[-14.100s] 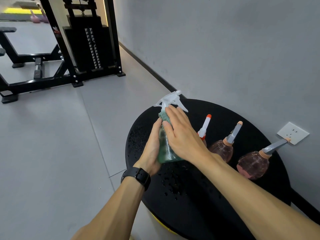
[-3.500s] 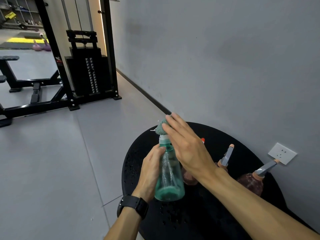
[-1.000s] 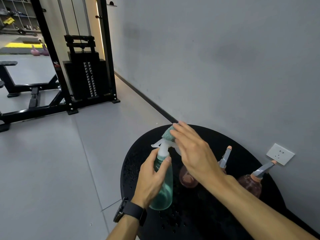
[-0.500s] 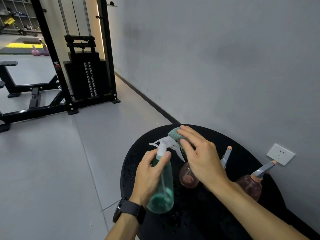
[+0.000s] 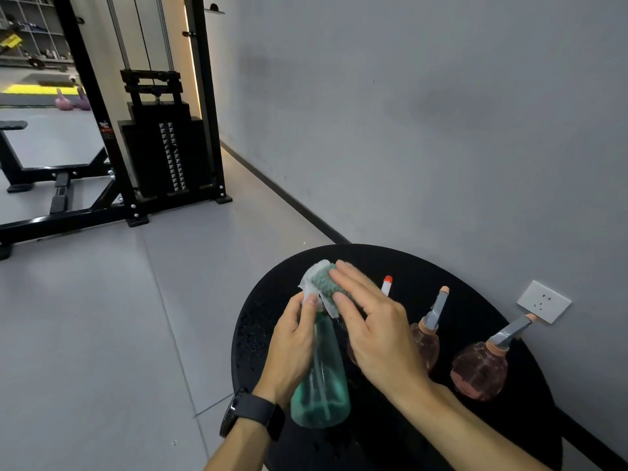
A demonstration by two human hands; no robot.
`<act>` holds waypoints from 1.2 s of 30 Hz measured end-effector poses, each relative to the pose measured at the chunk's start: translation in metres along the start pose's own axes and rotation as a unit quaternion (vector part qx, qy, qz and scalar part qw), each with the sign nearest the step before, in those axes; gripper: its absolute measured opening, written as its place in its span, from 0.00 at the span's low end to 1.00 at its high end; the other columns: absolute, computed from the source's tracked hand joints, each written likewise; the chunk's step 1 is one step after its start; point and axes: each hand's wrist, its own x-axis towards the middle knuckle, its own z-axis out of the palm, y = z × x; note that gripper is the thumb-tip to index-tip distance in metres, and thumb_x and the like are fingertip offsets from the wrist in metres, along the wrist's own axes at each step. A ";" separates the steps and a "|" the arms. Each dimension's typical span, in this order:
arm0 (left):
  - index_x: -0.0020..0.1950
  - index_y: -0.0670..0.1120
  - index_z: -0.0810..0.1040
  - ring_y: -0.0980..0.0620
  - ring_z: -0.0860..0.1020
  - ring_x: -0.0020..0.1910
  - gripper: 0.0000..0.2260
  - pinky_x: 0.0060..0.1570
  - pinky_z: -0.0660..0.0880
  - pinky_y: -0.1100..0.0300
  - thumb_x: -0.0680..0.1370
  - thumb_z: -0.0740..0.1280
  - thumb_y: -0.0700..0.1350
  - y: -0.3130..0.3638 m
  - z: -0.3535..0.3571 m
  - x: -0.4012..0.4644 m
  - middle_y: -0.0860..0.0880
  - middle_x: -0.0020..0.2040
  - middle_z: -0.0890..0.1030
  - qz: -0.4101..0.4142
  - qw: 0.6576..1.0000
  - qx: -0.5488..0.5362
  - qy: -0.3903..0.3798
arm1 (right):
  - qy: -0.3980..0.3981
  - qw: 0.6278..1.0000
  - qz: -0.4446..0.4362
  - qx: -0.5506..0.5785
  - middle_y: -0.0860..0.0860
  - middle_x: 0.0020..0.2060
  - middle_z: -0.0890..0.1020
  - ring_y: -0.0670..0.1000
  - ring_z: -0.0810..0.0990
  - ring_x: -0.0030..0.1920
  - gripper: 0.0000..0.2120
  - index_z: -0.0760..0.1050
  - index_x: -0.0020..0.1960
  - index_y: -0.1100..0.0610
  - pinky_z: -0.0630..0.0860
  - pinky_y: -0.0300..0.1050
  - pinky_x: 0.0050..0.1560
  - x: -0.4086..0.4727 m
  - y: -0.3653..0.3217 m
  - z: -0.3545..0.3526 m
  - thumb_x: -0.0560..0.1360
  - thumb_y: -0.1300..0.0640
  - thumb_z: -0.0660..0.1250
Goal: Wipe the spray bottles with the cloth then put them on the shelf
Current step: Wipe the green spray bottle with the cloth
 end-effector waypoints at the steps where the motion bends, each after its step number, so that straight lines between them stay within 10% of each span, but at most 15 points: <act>1: 0.51 0.53 0.80 0.57 0.79 0.39 0.11 0.44 0.76 0.57 0.84 0.58 0.52 0.001 0.000 0.001 0.55 0.41 0.82 -0.013 1.000 -0.015 0.002 | -0.006 1.000 -0.007 -0.008 0.39 0.69 0.71 0.33 0.63 0.70 0.18 0.71 0.70 0.50 0.64 0.40 0.73 -0.004 0.002 0.004 0.81 0.60 0.62; 6: 0.56 0.51 0.75 0.56 0.82 0.39 0.07 0.40 0.78 0.61 0.81 0.65 0.51 0.002 -0.002 0.000 0.51 0.43 0.85 -0.039 0.998 -0.039 -0.011 | 0.040 0.999 0.000 0.009 0.38 0.67 0.73 0.34 0.67 0.69 0.17 0.74 0.68 0.49 0.67 0.48 0.72 -0.011 0.007 0.008 0.80 0.60 0.64; 13: 0.57 0.53 0.82 0.47 0.82 0.53 0.15 0.57 0.79 0.47 0.76 0.69 0.60 0.008 -0.004 0.001 0.46 0.53 0.84 -0.026 0.996 -0.082 -0.029 | 0.094 0.993 0.013 0.065 0.40 0.65 0.75 0.29 0.69 0.65 0.17 0.74 0.67 0.53 0.65 0.26 0.65 -0.001 -0.001 -0.003 0.80 0.61 0.64; 16: 0.55 0.49 0.82 0.46 0.80 0.47 0.17 0.52 0.78 0.51 0.76 0.67 0.60 0.010 -0.003 0.002 0.41 0.47 0.82 -0.037 0.993 -0.109 -0.028 | 0.110 0.991 0.014 0.071 0.40 0.65 0.75 0.32 0.70 0.65 0.17 0.74 0.67 0.52 0.67 0.38 0.70 0.007 -0.002 -0.001 0.80 0.60 0.64; 28: 0.63 0.49 0.80 0.53 0.83 0.57 0.13 0.48 0.79 0.64 0.83 0.59 0.47 0.014 -0.002 -0.003 0.48 0.56 0.85 -0.075 0.976 -0.195 -0.064 | 0.005 0.990 -0.135 -0.036 0.49 0.70 0.72 0.41 0.62 0.74 0.17 0.74 0.68 0.60 0.58 0.33 0.72 0.014 -0.001 0.027 0.80 0.61 0.60; 36: 0.62 0.44 0.82 0.38 0.80 0.58 0.17 0.65 0.72 0.41 0.78 0.67 0.52 0.010 -0.003 0.000 0.37 0.58 0.81 -0.165 0.941 -0.292 -0.043 | 0.018 0.988 -0.144 -0.044 0.49 0.68 0.74 0.42 0.66 0.72 0.17 0.75 0.66 0.60 0.63 0.36 0.71 0.015 0.022 0.022 0.79 0.63 0.62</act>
